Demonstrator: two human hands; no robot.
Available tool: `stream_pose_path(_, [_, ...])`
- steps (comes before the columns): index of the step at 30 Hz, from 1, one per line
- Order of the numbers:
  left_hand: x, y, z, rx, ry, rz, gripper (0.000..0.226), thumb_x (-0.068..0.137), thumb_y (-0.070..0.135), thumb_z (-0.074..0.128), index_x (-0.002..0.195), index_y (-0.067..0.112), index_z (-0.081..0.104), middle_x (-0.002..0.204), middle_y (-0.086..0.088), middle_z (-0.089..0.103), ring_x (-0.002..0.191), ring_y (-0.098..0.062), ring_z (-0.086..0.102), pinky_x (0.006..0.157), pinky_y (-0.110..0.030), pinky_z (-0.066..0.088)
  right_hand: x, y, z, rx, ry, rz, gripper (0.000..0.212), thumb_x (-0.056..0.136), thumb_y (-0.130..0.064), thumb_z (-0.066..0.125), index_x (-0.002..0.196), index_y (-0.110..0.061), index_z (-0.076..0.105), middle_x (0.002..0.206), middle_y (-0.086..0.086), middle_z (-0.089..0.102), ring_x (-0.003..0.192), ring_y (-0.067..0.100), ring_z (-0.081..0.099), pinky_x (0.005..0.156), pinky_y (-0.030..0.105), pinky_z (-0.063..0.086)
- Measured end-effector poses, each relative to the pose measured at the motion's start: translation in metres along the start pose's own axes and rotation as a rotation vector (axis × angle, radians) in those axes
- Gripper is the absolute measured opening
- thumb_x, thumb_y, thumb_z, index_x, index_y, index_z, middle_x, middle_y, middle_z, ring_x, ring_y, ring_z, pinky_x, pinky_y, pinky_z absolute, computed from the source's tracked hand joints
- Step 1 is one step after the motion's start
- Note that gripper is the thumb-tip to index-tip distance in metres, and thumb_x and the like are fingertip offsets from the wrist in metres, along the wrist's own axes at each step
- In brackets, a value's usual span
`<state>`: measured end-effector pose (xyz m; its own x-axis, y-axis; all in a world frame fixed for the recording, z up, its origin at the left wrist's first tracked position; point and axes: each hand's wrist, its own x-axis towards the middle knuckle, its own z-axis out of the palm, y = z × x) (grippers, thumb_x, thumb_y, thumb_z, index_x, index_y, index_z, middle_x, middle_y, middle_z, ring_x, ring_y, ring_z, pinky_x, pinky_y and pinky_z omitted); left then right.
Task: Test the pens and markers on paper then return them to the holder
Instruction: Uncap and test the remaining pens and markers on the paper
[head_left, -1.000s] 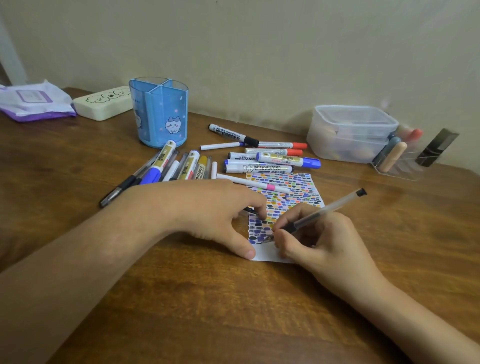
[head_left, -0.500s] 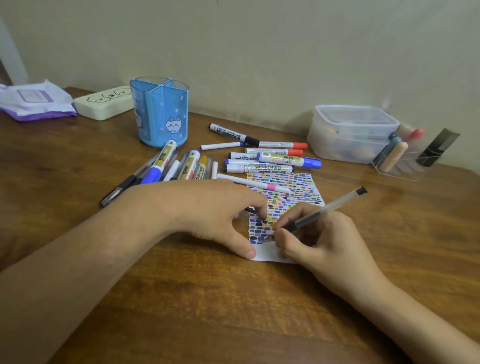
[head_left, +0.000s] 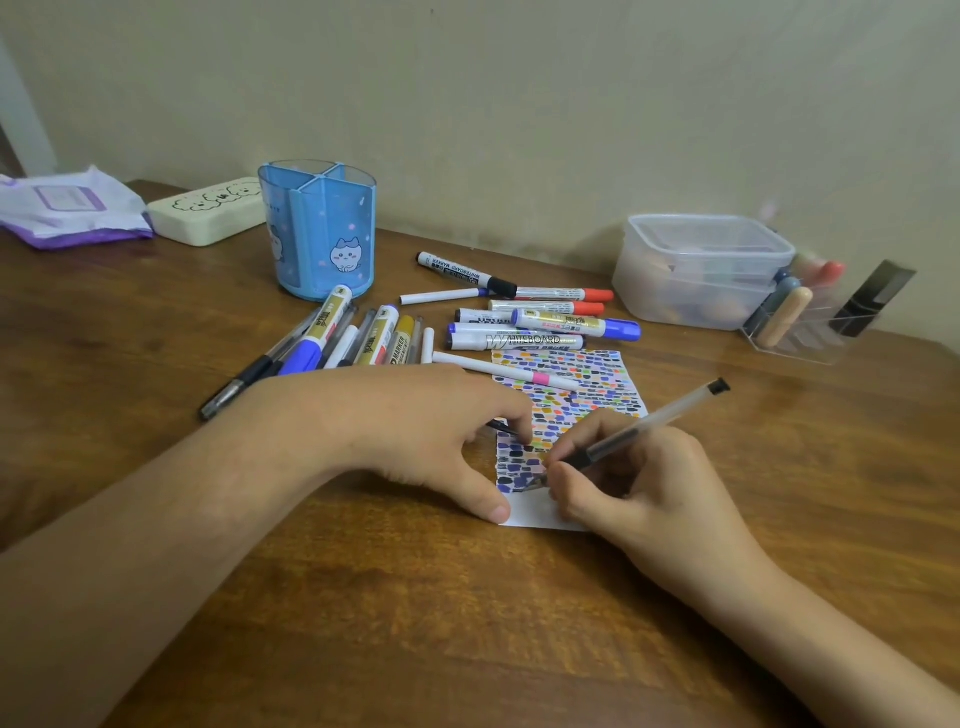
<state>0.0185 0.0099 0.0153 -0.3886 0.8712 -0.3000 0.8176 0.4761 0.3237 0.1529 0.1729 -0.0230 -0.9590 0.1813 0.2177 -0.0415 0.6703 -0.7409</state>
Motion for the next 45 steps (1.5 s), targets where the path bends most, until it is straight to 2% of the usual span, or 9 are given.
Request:
stream_pose_path(3, [0.0,0.0,0.0,-0.002,0.001,-0.001,0.058,0.079,0.059,0.072,0.129,0.048,0.044,0.136,0.02,0.05,0.111,-0.002,0.053,0.099,-0.036,0.049,-0.001,-0.001,0.0,0.007,-0.019,-0.015,0.009,0.084,-0.02,0.071,0.075,-0.023,0.073,0.073,-0.005,0.072,0.06,0.011,0.064,0.058,0.031,0.051])
stream_pose_path(15, [0.0,0.0,0.0,-0.004,-0.003,-0.003,0.057,0.08,0.059,0.071,0.128,0.048,0.044,0.135,0.019,0.05,0.113,-0.003,0.053,0.1,-0.037,0.049,0.001,0.0,-0.001,-0.011,-0.011,-0.019,0.011,0.082,-0.017,0.071,0.073,-0.023,0.072,0.072,-0.007,0.072,0.06,0.007,0.064,0.056,0.019,0.049])
stream_pose_path(28, [-0.001,0.001,0.0,-0.014,-0.008,-0.005,0.057,0.081,0.057,0.071,0.13,0.05,0.042,0.133,0.021,0.05,0.112,0.001,0.052,0.1,-0.035,0.048,0.0,0.0,0.0,0.016,-0.037,-0.002,0.015,0.084,-0.011,0.073,0.073,-0.02,0.073,0.073,-0.009,0.071,0.058,0.003,0.06,0.055,0.014,0.044])
stream_pose_path(30, [-0.001,0.001,0.0,-0.033,-0.012,-0.012,0.057,0.081,0.057,0.072,0.129,0.051,0.042,0.133,0.02,0.05,0.113,0.001,0.052,0.101,-0.034,0.048,0.001,0.002,0.0,0.021,-0.014,0.006,0.016,0.083,-0.011,0.074,0.072,-0.022,0.072,0.071,-0.007,0.072,0.057,0.004,0.06,0.054,0.016,0.044])
stream_pose_path(34, [-0.001,-0.001,0.001,-0.087,0.019,0.012,0.052,0.081,0.058,0.071,0.126,0.05,0.046,0.131,0.023,0.051,0.115,0.002,0.052,0.101,-0.034,0.048,0.002,0.003,-0.005,0.179,-0.009,0.016,0.013,0.089,-0.012,0.074,0.083,-0.023,0.073,0.074,0.002,0.074,0.062,0.016,0.069,0.06,0.033,0.054])
stream_pose_path(36, [-0.001,-0.003,0.001,-0.152,0.042,0.012,0.047,0.083,0.06,0.068,0.125,0.05,0.05,0.132,0.023,0.051,0.116,0.001,0.053,0.101,-0.034,0.049,0.003,0.003,-0.011,0.311,0.034,0.038,0.012,0.09,-0.01,0.073,0.088,-0.021,0.073,0.071,0.005,0.073,0.06,0.016,0.069,0.057,0.028,0.054])
stream_pose_path(38, [-0.001,-0.002,0.001,-0.215,0.091,0.011,0.042,0.084,0.062,0.064,0.123,0.05,0.052,0.13,0.022,0.054,0.113,0.001,0.056,0.099,-0.034,0.051,0.003,0.001,-0.016,0.423,0.066,0.065,0.009,0.091,-0.01,0.073,0.091,-0.019,0.074,0.074,0.006,0.074,0.064,0.015,0.071,0.057,0.023,0.054])
stream_pose_path(41, [0.0,0.0,0.001,-0.293,0.185,0.035,0.033,0.085,0.064,0.06,0.114,0.048,0.055,0.11,0.016,0.062,0.096,-0.003,0.063,0.088,-0.037,0.054,0.003,0.001,-0.02,0.54,0.075,0.137,0.014,0.098,-0.015,0.061,0.101,-0.016,0.075,0.084,0.01,0.076,0.073,0.023,0.074,0.061,0.025,0.057])
stream_pose_path(45, [0.002,0.006,0.004,-0.352,0.21,0.074,0.022,0.089,0.06,0.057,0.106,0.046,0.055,0.098,0.026,0.061,0.081,0.007,0.061,0.071,-0.022,0.046,0.003,-0.003,-0.024,0.611,0.082,0.144,0.014,0.096,-0.024,0.065,0.102,-0.011,0.062,0.087,0.015,0.076,0.074,0.029,0.075,0.063,0.029,0.058])
